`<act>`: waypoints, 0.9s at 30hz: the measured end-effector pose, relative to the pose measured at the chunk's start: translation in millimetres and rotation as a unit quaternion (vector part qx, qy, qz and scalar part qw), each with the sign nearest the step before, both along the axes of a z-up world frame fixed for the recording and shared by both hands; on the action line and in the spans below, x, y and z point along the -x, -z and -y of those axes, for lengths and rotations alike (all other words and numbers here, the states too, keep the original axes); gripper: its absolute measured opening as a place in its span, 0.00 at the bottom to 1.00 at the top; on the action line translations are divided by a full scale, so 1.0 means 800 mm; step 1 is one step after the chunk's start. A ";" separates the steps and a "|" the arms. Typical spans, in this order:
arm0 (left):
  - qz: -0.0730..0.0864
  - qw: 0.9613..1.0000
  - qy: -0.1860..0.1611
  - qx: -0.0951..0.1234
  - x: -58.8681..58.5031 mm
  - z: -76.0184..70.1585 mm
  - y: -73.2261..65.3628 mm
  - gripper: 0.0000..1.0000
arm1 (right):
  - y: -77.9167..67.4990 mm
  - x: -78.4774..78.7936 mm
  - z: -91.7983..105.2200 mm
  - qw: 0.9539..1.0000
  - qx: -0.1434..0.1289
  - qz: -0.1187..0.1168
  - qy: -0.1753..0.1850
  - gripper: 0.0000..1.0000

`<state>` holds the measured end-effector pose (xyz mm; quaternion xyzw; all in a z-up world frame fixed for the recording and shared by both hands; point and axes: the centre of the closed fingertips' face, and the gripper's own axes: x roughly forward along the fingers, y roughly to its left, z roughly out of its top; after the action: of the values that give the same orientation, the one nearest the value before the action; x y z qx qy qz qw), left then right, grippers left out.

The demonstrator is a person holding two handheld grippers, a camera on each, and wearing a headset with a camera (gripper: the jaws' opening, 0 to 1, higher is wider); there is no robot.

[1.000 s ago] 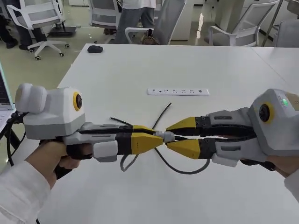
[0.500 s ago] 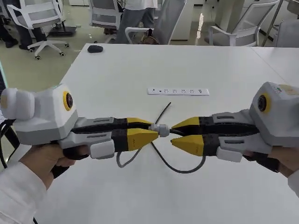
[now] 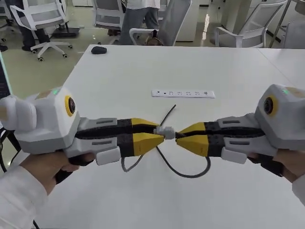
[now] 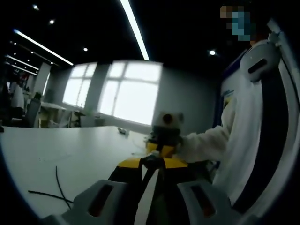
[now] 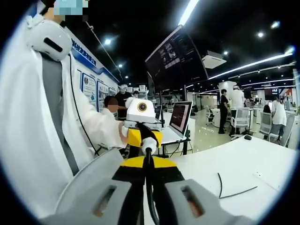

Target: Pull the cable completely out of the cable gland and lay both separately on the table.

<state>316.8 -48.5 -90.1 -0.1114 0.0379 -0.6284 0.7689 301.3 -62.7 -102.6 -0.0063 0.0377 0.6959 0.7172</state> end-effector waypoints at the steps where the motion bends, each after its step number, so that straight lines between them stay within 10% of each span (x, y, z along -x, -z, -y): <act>1: 0.002 1.000 -0.003 0.010 -0.002 0.001 -0.004 0.20 | -0.001 0.000 0.000 1.000 -0.002 0.000 0.000 0.02; 12: 0.003 0.999 0.026 0.024 0.008 0.025 -0.002 0.20 | -0.004 0.007 0.004 1.000 -0.010 0.004 -0.005 0.02; 27: -0.045 0.998 0.041 0.011 0.008 0.023 0.002 0.16 | -0.001 0.003 0.003 1.000 -0.010 0.004 -0.001 0.02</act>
<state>310.4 -66.9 -91.9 -0.1460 0.0699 -0.6539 0.7391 299.3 -64.8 -102.2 -0.0018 0.0282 0.6967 0.7168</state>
